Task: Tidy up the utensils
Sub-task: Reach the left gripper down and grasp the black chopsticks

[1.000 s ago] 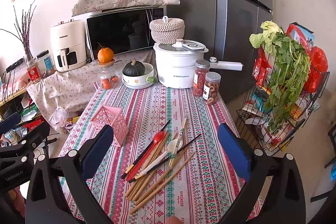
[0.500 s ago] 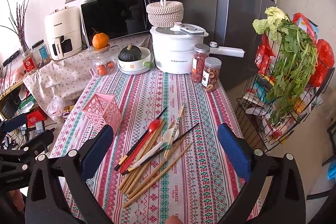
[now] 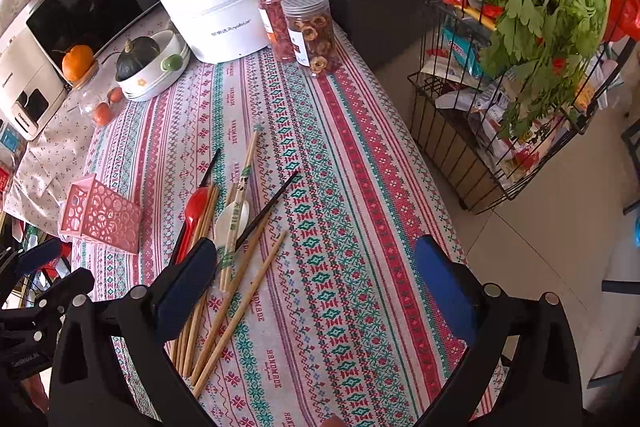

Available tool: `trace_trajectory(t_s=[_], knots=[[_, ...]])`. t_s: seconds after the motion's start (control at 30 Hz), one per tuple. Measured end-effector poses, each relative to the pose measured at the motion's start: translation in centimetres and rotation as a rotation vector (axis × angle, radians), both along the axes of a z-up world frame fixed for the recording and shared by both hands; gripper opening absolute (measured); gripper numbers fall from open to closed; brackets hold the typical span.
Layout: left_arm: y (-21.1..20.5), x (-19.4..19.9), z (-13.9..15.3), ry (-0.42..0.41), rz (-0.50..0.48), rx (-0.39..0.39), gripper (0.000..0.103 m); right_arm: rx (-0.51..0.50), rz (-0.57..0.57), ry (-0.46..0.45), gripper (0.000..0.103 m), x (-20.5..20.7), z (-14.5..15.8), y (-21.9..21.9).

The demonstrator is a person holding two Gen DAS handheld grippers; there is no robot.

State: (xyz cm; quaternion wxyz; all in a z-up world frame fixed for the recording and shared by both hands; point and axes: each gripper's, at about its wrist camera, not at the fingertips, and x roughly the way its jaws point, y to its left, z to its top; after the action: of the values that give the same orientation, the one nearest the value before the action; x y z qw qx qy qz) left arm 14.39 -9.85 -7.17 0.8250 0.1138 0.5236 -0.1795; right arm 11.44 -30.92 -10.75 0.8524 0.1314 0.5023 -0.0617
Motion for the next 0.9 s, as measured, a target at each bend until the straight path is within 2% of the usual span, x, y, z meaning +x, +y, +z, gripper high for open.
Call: trace_trajectory(t_s=[0.07, 0.2, 0.27, 0.43, 0.6, 0.73, 0.8, 0.9], knots=[[-1.3, 1.9, -1.3, 0.035, -0.016, 0.035, 0.052, -0.002, -0.011, 0.007, 0.096, 0.3, -0.5, -0.6], [-2.8, 6.6, -4.2, 0.093, 0.018, 0.058, 0.038, -0.014, -0.01, 0.018, 0.096, 0.9, -1.2, -1.2], [-3.3, 8.8, -5.8, 0.122, 0.045, 0.065, 0.022, -0.01, -0.005, 0.026, 0.096, 1.0, -1.5, -1.3], [-4.0, 12.6, -9.5, 0.213, 0.11, 0.001, 0.016, -0.004, 0.023, 0.039, 0.096, 1.5, -2.0, -1.1], [-4.8, 13.9, -11.4, 0.226, 0.124, 0.016, 0.014, -0.015, 0.045, 0.046, 0.096, 1.9, -2.4, -0.9], [-5.7, 14.1, -11.7, 0.212, 0.11, 0.056, 0.011, -0.01, 0.04, 0.044, 0.096, 2.1, -2.4, -1.2], [-5.8, 14.1, -11.8, 0.212, 0.103, 0.058, 0.006, -0.008, 0.038, 0.042, 0.096, 2.1, -2.4, -1.4], [-6.0, 13.9, -11.6, 0.196, 0.098, 0.065, 0.005, -0.002, 0.034, 0.043, 0.096, 2.2, -2.4, -1.4]])
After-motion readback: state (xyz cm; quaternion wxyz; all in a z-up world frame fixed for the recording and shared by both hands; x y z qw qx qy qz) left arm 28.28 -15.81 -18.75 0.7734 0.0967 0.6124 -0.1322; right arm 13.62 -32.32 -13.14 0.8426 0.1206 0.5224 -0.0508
